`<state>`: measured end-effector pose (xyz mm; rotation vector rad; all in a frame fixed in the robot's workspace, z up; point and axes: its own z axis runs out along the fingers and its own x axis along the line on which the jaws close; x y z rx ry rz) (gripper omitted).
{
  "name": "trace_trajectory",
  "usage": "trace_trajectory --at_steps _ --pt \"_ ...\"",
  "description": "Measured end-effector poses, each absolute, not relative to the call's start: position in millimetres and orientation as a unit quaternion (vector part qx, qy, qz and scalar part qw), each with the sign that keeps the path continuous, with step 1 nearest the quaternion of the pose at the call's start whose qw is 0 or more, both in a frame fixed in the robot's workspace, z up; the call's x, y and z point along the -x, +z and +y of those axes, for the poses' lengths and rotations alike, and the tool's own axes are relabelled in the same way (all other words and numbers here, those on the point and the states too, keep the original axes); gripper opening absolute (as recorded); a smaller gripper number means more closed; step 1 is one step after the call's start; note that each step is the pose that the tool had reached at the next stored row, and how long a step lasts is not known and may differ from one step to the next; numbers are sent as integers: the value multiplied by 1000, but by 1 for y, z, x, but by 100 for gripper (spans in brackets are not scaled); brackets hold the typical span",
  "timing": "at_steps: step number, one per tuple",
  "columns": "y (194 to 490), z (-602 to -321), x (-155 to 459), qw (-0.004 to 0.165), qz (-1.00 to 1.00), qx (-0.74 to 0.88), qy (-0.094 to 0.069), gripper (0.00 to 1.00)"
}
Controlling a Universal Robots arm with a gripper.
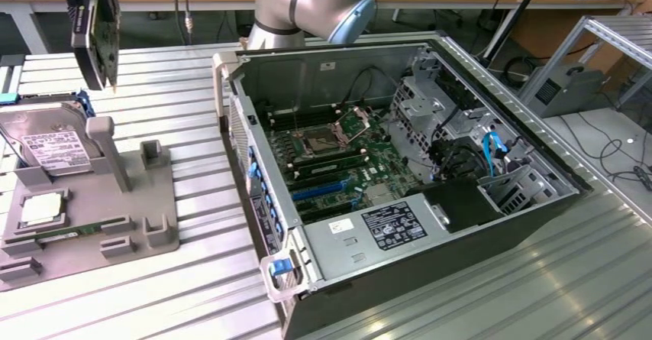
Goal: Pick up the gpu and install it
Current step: 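Pick up the gpu and move the gpu toward the slot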
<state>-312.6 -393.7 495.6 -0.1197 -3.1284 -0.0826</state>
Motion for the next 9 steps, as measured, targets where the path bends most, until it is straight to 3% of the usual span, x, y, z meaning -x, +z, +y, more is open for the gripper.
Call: trace_trajectory --at_steps 9 --pt "496 -394 302 5 -999 38 -26 27"
